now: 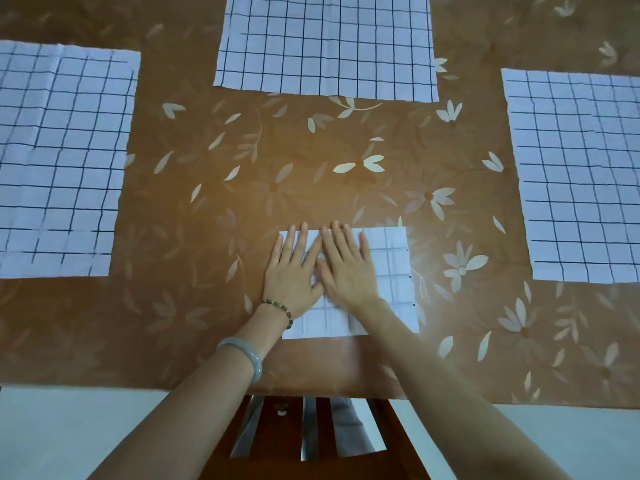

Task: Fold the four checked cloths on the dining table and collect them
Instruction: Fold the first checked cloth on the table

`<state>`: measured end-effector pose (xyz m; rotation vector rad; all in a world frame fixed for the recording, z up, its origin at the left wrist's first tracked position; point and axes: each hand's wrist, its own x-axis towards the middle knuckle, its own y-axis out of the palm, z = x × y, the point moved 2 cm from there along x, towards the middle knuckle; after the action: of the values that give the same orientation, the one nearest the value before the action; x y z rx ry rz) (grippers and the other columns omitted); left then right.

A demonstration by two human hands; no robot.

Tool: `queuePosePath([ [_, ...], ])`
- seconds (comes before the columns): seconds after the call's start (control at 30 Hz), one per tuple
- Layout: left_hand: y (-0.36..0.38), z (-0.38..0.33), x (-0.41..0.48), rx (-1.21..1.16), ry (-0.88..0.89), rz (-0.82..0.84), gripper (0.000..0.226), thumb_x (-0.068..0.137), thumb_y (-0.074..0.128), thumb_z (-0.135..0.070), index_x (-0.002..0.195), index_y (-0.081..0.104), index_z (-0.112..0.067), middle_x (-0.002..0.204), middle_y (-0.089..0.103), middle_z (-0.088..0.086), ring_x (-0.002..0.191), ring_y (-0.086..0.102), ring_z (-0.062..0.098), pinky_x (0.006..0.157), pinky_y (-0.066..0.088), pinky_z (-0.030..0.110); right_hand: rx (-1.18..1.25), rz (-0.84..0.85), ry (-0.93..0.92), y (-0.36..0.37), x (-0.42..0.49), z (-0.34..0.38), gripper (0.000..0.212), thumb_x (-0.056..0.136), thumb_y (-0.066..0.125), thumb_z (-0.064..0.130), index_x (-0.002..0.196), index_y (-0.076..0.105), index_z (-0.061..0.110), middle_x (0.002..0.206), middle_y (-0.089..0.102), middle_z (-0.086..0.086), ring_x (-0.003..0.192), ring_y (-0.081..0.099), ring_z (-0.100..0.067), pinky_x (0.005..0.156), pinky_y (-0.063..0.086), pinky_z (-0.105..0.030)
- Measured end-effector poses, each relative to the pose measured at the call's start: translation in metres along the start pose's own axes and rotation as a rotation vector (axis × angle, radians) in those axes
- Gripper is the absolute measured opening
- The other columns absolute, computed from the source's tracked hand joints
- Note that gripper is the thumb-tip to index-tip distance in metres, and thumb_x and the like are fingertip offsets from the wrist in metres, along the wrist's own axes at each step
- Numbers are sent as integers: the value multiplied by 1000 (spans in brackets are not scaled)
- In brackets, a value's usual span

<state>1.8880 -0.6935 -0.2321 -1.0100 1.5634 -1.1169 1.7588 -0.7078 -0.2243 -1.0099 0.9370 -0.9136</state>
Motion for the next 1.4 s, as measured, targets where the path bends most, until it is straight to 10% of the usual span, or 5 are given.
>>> queuePosePath([
  [0.4,-12,38,-5,38,-43,74,76,95,12,-63,151,-6,-14,160,-4,1,146,-7,11,118,-5,40,-111,35,201,-20,-30,-101,72,95,9,51,151,9,5,160,10,-9,147,8,-25,116,-9,-44],
  [0.7,-57,38,37,-190,-238,187,61,70,76,-50,118,50,-23,126,46,5,118,37,28,96,33,40,-183,89,216,-28,-29,-95,82,87,-3,57,152,0,8,161,-1,-6,147,-5,-27,104,-32,-37],
  [1.17,-76,33,14,-807,-195,73,15,78,71,-13,73,61,-22,78,65,8,72,59,24,64,44,31,196,62,-7,-76,22,-55,37,82,66,26,119,64,26,121,62,5,124,44,-23,113,13,-47],
  [1.27,-96,24,5,-992,-152,46,11,81,72,-9,82,66,-17,83,67,4,73,60,8,69,47,22,388,77,-7,-88,26,-41,16,84,67,22,94,71,10,88,70,-7,91,61,-25,85,43,-36],
  [1.4,-97,28,-11,-1190,-284,218,31,75,80,-15,103,67,-18,92,69,-11,81,64,-2,73,52,22,572,131,116,-107,28,-40,35,81,71,24,76,61,-9,61,44,-10,58,40,-19,58,32,-31],
])
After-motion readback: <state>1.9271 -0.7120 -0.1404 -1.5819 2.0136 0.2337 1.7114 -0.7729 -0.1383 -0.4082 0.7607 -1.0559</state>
